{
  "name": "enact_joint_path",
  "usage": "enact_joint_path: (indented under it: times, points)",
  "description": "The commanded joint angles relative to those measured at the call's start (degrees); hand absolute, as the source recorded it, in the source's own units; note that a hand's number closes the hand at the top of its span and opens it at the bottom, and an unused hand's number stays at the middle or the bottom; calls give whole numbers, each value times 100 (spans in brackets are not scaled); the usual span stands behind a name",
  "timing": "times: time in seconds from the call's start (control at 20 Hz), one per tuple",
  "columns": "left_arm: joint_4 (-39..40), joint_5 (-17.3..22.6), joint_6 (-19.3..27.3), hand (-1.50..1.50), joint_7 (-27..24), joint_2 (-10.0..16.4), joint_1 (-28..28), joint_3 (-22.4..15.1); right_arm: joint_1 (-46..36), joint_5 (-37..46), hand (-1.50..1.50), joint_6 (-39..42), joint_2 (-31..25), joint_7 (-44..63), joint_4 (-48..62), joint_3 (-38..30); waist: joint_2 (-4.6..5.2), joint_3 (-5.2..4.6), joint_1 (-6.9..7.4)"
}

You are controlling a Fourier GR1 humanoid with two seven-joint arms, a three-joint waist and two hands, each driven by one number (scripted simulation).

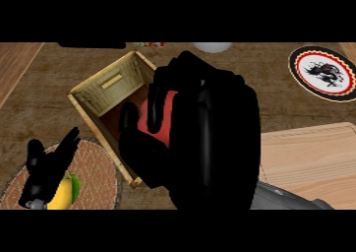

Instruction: Pick the bell pepper from the cutting board and place it in the basket

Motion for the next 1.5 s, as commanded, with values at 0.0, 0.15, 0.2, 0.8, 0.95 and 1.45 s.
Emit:
enact_joint_path:
  times: [0.0, 0.15, 0.2, 0.8, 0.95, 1.45]
  points:
    - [391, 80, -134, 0, 16, -77, 315, -60, -739, -130, 150, 271, 68, 1482, 245, -485, 50, -80, -8]
    - [247, 50, -52, 0, 80, -163, 232, -98, -1133, -216, 150, 350, 68, 1484, 750, -857, 82, -70, 8]
    - [393, -103, 42, 0, 42, -220, 163, -171, -1271, -386, 150, 480, 68, 1485, 759, -950, 91, -70, -73]
    - [320, 19, -98, 0, 17, -191, 232, 24, -2103, -739, 150, 74, 69, 1396, 2316, -1577, 180, -45, -12]
    - [382, -104, -14, 0, -23, -320, 174, -75, -1805, -833, 150, -392, 69, 1397, 2248, -1518, 188, -41, -45]
    - [325, -113, -144, 0, 15, -302, 235, -56, -909, -1053, 150, -1313, 70, 708, 2157, -1653, 190, -31, -119]
